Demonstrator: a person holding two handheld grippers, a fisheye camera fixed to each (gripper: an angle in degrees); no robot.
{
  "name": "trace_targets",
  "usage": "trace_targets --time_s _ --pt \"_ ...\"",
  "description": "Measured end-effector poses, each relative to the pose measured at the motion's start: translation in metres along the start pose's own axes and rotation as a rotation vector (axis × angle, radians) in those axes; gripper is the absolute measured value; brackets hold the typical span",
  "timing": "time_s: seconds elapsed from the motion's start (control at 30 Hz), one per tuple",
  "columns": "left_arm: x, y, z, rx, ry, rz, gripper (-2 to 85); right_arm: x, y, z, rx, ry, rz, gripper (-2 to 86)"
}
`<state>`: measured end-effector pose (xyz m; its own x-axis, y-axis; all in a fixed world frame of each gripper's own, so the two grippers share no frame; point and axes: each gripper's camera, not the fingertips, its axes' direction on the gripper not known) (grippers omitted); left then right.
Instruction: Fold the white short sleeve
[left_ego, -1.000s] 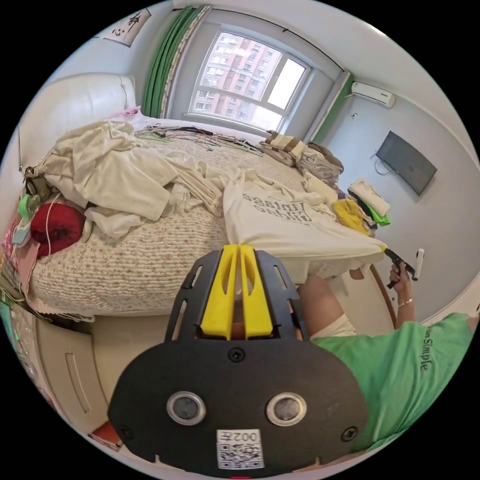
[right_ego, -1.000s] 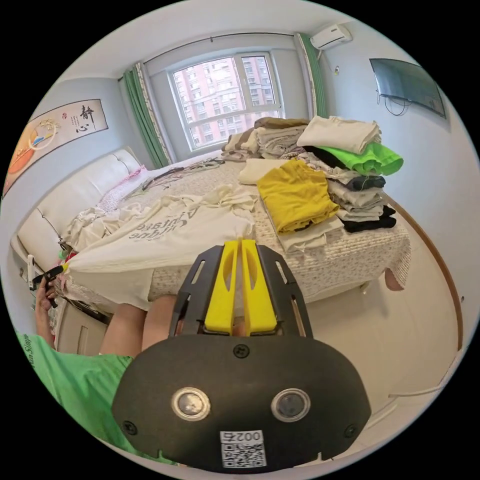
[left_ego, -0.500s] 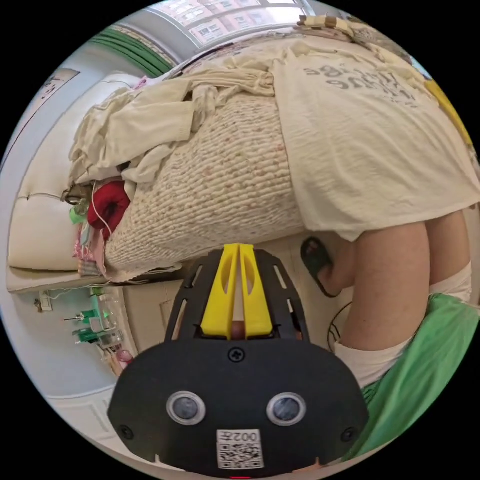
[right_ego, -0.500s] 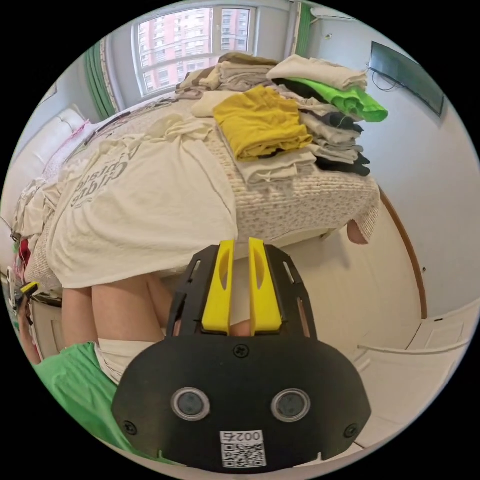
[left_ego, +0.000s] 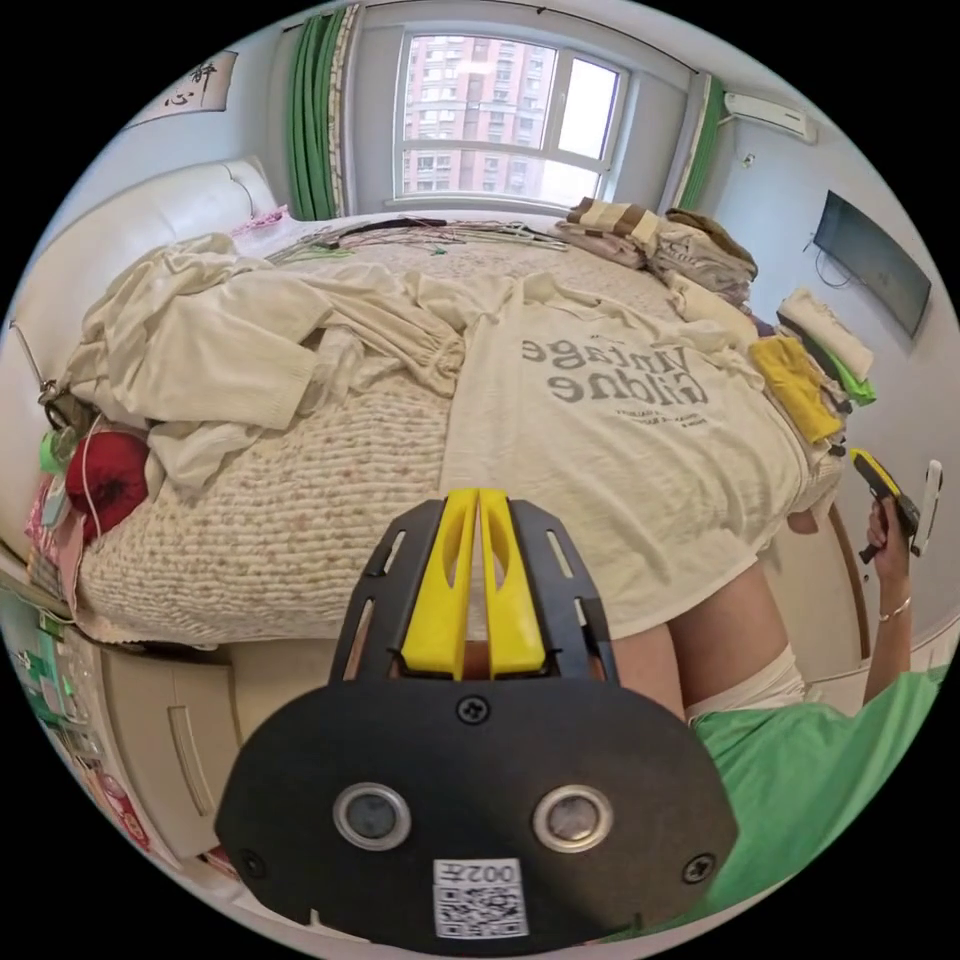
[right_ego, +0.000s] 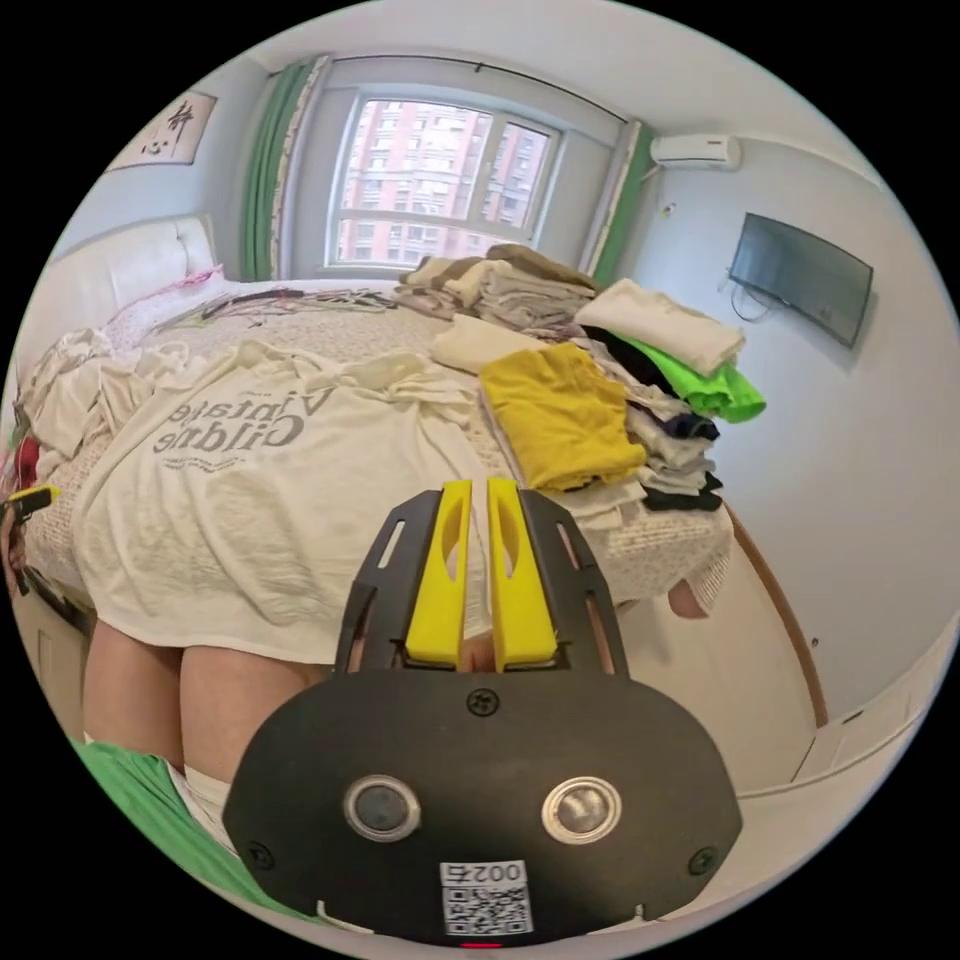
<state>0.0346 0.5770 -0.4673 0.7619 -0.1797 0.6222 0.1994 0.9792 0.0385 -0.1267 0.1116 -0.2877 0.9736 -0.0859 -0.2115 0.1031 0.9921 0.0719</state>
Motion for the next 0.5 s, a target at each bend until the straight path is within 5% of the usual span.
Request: trace_targets --time_s 0.2,0.5 --pt "0.027 0.000 0.033 -0.096 -0.106 0.060 -0.9 -0.064 -0.016 0.012 -0.003 -0.030 -0.110 4.8" --pt "-0.001 -0.111 0.000 0.242 -0.018 0.034 -0.3 -0.141 -0.011 -0.001 0.093 -0.192 -0.098 2.9"
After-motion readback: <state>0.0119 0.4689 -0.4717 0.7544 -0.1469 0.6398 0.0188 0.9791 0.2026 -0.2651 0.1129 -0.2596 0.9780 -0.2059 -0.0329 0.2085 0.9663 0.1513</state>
